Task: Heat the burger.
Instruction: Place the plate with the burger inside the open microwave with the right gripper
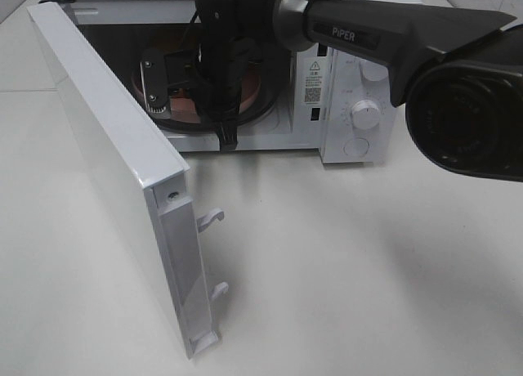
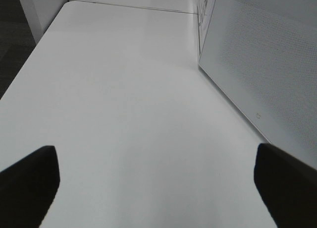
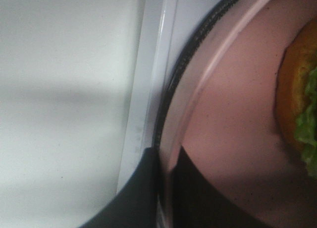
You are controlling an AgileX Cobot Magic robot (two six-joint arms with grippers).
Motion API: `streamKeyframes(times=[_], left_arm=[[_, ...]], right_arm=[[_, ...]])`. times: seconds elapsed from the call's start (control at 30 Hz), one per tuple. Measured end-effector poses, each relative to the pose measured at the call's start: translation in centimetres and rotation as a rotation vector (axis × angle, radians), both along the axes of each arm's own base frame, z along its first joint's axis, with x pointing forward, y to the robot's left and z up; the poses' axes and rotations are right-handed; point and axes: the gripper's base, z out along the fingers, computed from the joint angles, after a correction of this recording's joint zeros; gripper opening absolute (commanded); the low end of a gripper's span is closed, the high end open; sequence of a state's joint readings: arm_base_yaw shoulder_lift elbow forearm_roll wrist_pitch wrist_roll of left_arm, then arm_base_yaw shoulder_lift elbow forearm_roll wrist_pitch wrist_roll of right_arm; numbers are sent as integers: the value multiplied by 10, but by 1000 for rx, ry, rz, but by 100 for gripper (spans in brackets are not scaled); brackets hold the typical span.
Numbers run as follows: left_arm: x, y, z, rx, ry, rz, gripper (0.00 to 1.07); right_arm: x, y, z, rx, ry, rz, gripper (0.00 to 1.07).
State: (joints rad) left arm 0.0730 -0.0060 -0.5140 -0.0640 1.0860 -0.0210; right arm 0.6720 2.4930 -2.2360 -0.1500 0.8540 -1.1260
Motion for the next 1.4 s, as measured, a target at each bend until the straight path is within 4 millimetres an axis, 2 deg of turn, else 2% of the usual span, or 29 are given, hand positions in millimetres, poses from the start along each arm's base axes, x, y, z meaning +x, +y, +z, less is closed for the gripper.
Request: streamKeyframes(times=[0.7, 0.9, 1.13, 1.23, 1.4], left_arm=[[0, 0, 0, 0, 0, 0, 100], [0, 0, 0, 0, 0, 0, 100], [0, 0, 0, 0, 0, 0, 100], [0, 0, 0, 0, 0, 0, 100], [0, 0, 0, 0, 0, 0, 100]], right_arm=[[1, -3, 0, -14, 3, -5, 0], [2, -2, -9, -21, 16, -9, 1], [2, -2, -9, -16, 12, -11, 2], [2, -2, -8, -7, 13, -27, 5], [3, -1, -8, 1, 9, -34, 15]])
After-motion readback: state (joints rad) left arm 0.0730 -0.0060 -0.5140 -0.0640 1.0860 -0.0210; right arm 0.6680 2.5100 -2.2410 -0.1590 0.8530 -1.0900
